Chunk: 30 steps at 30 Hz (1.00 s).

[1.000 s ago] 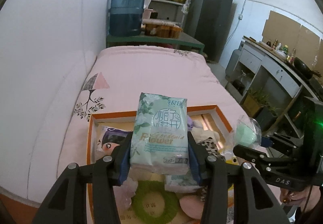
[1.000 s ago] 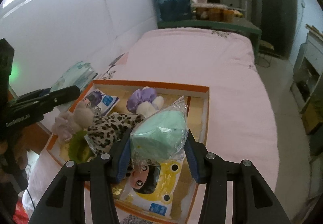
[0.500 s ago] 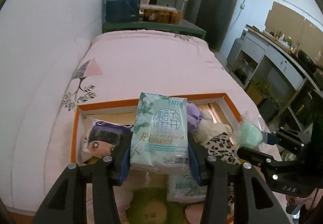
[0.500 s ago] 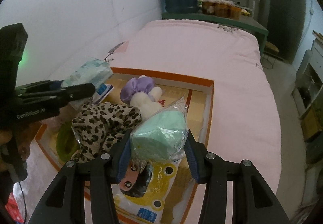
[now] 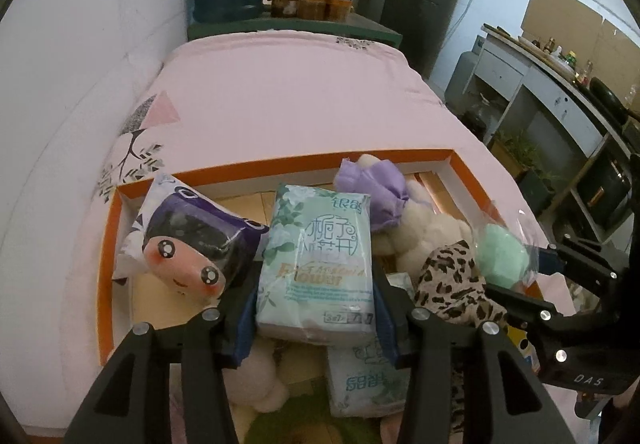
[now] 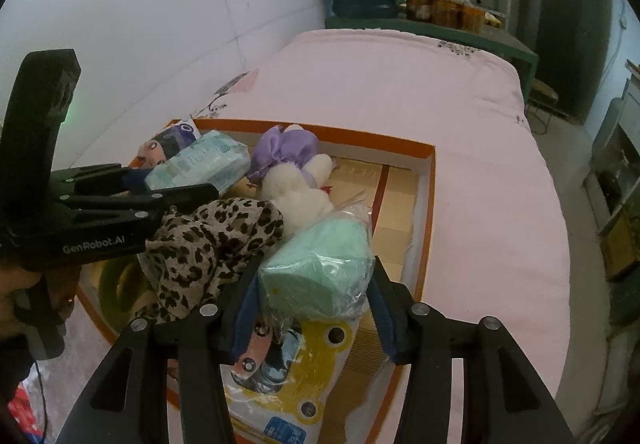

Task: Organize soft objects
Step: 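Open both grippers to drop the sponge and tissue pack into the tray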

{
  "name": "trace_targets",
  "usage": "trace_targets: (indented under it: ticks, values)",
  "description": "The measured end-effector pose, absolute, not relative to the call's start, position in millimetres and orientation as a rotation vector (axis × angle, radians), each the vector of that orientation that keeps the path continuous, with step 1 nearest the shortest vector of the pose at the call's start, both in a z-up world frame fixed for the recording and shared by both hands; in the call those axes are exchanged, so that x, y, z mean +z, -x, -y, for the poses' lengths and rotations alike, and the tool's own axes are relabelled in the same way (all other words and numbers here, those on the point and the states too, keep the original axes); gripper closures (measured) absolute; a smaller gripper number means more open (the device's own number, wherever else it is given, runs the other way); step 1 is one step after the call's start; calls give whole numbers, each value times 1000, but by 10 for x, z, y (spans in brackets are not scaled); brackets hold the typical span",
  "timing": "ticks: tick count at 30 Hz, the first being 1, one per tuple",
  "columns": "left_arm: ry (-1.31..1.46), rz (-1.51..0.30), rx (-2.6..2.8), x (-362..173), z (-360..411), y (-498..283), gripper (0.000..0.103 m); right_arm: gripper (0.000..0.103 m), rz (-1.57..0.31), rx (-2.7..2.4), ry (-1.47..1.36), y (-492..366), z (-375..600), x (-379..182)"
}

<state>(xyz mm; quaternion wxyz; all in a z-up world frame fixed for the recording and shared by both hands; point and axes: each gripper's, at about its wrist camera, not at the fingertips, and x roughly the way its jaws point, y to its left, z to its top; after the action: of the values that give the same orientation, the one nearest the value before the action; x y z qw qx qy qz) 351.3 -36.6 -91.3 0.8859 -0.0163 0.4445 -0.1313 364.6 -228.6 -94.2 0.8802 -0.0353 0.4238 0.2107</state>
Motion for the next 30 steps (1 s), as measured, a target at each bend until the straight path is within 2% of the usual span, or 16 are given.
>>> trace_targets:
  ticks: [6, 8, 11, 14, 30]
  values:
    - [47, -906, -280, -901, 343, -3496, 51, 43, -876, 429, 96, -3624, 2266, -955]
    - [51, -897, -279, -886, 336, -3487, 43, 42, -871, 425, 99, -3610, 2264, -949]
    - [58, -882, -279, -849, 322, -3456, 37, 35, -862, 415, 109, -3583, 2264, -934]
    - [67, -863, -271, -799, 299, -3423, 34, 34, -854, 408, 112, -3567, 2283, -912]
    - [97, -797, -260, -567, 184, -3186, 32, 34, -832, 396, 84, -3366, 2336, -769]
